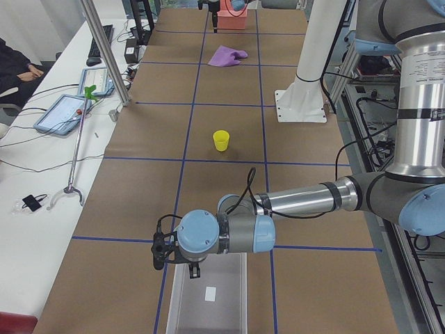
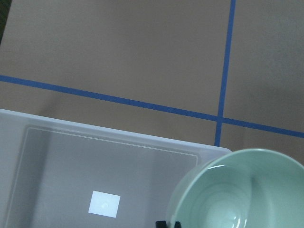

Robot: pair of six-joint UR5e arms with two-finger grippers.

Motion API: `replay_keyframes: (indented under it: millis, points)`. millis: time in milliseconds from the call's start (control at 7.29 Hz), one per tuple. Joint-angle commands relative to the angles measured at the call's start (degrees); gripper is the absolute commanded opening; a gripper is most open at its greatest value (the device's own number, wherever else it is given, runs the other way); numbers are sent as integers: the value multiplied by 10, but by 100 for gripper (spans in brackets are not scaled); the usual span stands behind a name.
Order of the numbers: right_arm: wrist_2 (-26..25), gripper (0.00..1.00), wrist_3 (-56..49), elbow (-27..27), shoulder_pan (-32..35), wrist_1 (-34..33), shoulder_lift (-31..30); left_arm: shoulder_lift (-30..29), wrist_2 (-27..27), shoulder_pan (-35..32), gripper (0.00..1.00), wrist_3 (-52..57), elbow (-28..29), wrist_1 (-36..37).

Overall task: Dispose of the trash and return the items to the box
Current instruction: 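Lower the bowl into the clear bin while the right gripper reaches the cloth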

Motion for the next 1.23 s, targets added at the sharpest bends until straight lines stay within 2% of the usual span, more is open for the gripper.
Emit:
replay_keyframes:
  millis: [0,274,411,549,686,823,1097]
  points:
    - [-2,100,25,-1,-58,20,4,-1,0,-17,0,20,10,-1]
    - [-15,100,25,-5,-95,20,5,13,4,-17,0,20,28,-5]
    - [-19,100,25,-5,-101,19,5,15,46,-17,0,20,62,-37]
    - [-19,100,25,-6,-102,19,5,11,58,-17,0,18,113,-72]
    - [-19,100,25,-6,-102,19,7,5,88,-17,0,13,143,-76]
    - [-20,100,25,-7,-103,19,8,1,136,-16,0,-14,170,-94]
    - [-21,100,25,-12,-113,19,11,0,145,-15,0,-121,221,-182]
